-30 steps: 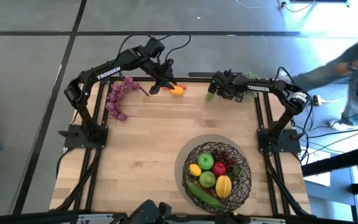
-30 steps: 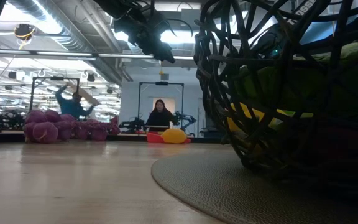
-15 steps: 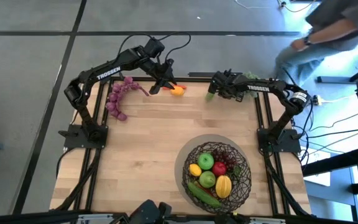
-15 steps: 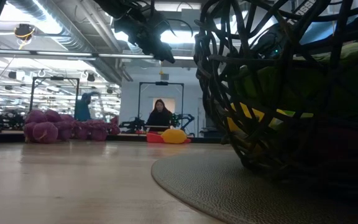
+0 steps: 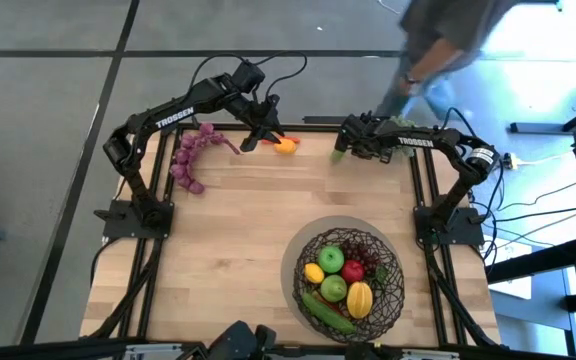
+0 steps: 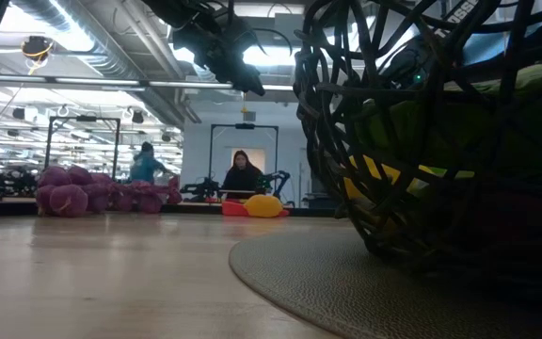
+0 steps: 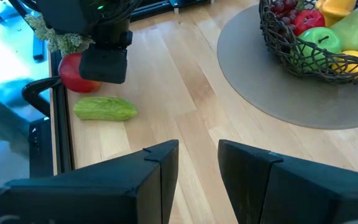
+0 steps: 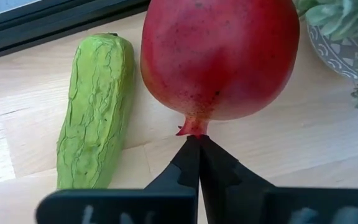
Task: Build produce basket
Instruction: Put the red pomegranate into the wire basket
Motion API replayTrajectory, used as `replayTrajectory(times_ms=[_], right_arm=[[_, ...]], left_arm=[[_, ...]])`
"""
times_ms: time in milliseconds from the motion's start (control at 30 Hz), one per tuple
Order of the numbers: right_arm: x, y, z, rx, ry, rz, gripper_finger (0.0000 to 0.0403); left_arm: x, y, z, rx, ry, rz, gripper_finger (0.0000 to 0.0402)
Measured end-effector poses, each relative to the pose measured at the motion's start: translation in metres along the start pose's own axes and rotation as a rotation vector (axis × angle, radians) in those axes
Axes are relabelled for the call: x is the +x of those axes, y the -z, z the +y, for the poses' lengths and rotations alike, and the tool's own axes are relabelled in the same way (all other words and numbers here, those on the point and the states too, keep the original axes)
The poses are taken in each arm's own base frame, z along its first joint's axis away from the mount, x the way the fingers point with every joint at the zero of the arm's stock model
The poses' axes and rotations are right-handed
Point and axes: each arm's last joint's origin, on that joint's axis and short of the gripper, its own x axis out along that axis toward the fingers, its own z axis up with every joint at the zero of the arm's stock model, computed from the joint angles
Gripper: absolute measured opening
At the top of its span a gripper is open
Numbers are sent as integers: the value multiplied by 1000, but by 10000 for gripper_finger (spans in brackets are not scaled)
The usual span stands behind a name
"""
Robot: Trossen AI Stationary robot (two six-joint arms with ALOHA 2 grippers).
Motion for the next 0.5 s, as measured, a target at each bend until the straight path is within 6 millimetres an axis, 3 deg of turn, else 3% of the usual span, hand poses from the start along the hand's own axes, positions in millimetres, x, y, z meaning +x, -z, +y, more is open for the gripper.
replayTrajectory(times_ms=[500], right_arm=[[-25,19,6,-113,-76,19,0]], left_arm=[[0,0,0,0,-1,1,103]])
